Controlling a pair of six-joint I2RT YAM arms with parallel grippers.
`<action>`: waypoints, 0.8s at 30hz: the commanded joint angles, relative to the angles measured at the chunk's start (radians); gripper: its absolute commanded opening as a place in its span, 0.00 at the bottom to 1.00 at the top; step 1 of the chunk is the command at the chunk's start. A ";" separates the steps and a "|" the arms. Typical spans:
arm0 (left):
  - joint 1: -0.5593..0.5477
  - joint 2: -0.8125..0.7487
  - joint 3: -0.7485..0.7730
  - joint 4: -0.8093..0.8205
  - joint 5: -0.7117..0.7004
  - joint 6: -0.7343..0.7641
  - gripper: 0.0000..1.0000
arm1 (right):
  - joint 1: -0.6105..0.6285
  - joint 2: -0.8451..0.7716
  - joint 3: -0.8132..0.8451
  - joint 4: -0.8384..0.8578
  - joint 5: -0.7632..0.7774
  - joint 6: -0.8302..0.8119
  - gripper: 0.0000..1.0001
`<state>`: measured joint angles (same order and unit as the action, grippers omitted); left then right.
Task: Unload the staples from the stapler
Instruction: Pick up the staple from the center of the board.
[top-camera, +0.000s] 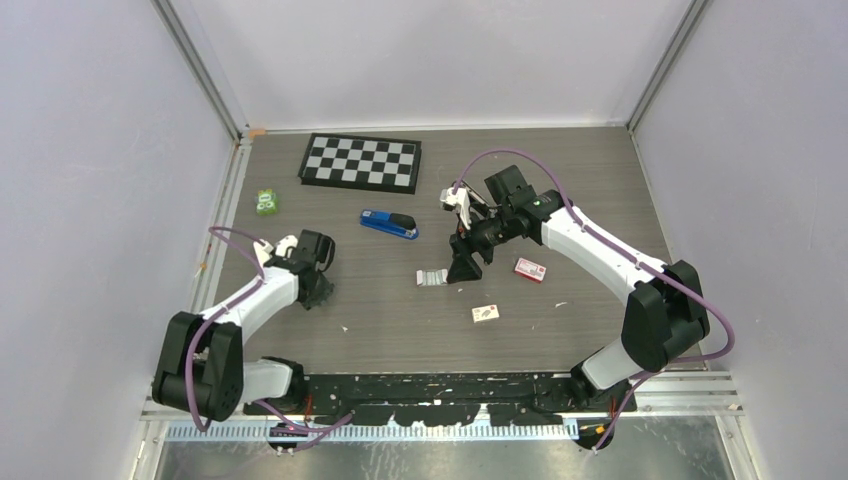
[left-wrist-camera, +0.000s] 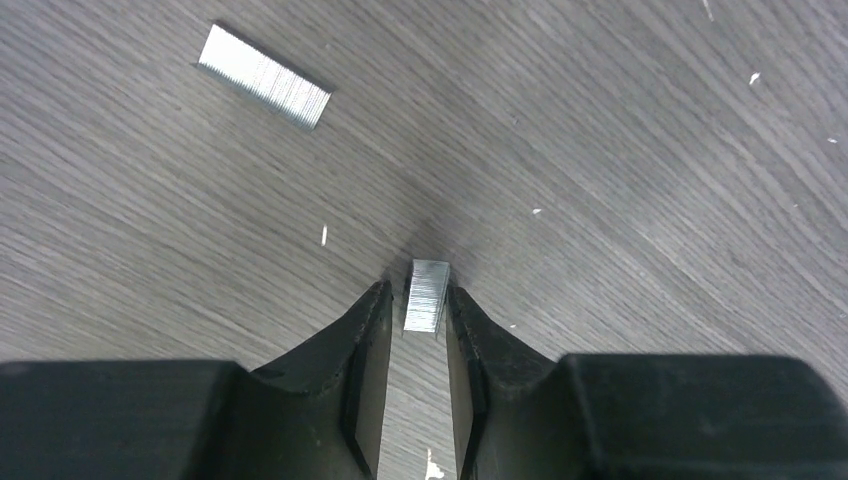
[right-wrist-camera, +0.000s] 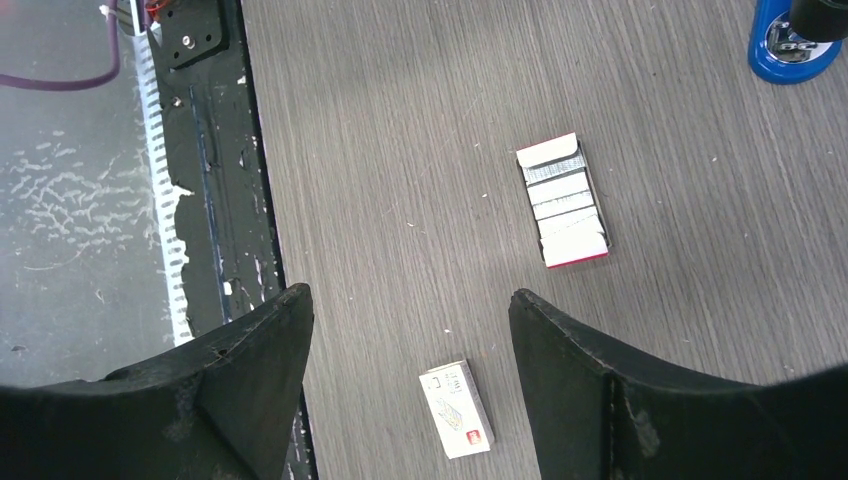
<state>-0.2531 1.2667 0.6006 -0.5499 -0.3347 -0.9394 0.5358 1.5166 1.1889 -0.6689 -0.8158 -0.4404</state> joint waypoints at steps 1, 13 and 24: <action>0.003 -0.029 -0.013 -0.070 0.014 -0.016 0.29 | 0.004 -0.022 0.031 0.001 -0.032 -0.011 0.76; 0.002 0.011 -0.019 -0.002 0.033 0.029 0.17 | 0.004 -0.025 0.031 -0.003 -0.039 -0.016 0.76; -0.003 -0.146 -0.024 0.019 0.186 0.101 0.08 | 0.003 -0.022 0.025 0.016 -0.103 0.021 0.76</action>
<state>-0.2531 1.2156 0.5831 -0.5587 -0.2512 -0.8776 0.5358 1.5166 1.1889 -0.6781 -0.8551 -0.4400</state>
